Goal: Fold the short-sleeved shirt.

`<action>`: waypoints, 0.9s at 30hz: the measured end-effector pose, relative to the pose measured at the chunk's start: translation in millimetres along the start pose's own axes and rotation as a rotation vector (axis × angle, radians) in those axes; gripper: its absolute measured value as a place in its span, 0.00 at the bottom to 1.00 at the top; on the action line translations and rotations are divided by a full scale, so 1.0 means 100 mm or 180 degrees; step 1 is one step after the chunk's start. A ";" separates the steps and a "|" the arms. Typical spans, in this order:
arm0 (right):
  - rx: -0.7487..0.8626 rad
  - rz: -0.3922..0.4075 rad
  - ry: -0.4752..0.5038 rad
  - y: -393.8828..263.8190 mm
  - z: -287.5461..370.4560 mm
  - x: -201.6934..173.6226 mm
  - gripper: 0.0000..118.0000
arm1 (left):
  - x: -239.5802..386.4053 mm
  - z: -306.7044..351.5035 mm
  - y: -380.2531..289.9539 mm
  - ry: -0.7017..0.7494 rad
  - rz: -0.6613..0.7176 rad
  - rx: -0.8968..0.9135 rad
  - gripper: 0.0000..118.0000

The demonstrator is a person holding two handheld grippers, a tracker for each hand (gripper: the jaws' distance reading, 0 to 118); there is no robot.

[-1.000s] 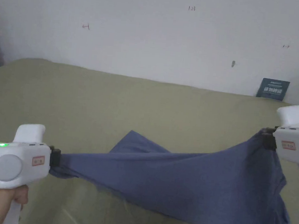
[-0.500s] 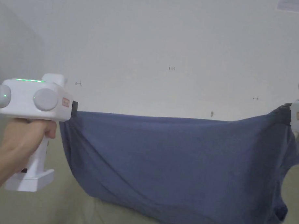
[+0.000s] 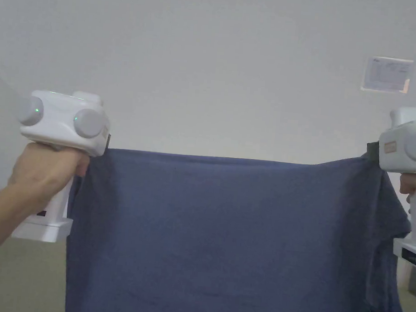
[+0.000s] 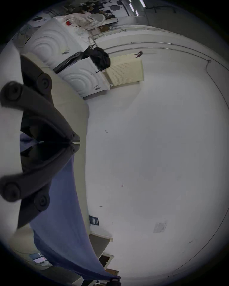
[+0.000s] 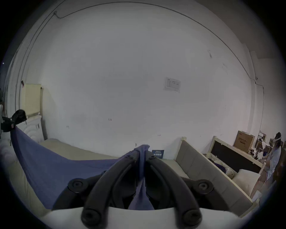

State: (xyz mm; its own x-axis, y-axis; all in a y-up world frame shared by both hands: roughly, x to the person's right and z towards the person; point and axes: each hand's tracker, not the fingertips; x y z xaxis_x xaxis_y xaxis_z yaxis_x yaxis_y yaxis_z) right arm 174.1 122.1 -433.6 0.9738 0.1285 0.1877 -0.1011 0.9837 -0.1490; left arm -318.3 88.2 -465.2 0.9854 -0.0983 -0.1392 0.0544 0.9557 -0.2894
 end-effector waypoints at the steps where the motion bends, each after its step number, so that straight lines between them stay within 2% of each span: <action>1: 0.0007 -0.0048 0.0002 0.07 -0.10 -0.01 0.09 | 0.02 -0.05 0.09 0.0009 0.0009 0.0017 0.00; 10: 0.0158 -0.0211 -0.0140 0.57 -0.91 -0.07 0.09 | 0.33 -0.79 0.79 0.0203 -0.0116 0.0211 0.00; 15: 0.0203 -0.0254 -0.0126 0.63 -1.29 -0.18 0.09 | 0.45 -1.29 0.87 0.0334 -0.0156 0.0229 0.00; 17: 0.0149 -0.0246 -0.0084 0.58 -1.48 -0.24 0.09 | 0.46 -1.71 0.90 0.0388 -0.0215 0.0206 0.00; 20: 0.0103 -0.0248 -0.0068 0.35 -1.75 -0.33 0.09 | 0.50 -2.03 0.70 0.0357 -0.0158 0.0158 0.00; 27: -0.0260 -0.0030 -0.0094 -0.51 -2.35 -0.55 0.09 | 0.73 -2.67 -0.15 0.0360 -0.0303 -0.0117 0.00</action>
State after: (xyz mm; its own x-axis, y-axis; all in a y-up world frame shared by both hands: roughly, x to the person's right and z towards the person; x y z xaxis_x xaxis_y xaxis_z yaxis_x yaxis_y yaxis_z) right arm 173.2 34.8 -664.5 0.9681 0.1243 0.2177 -0.0740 0.9714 -0.2255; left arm -290.0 -7.0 -723.9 0.9515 -0.2205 -0.2147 0.1387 0.9300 -0.3405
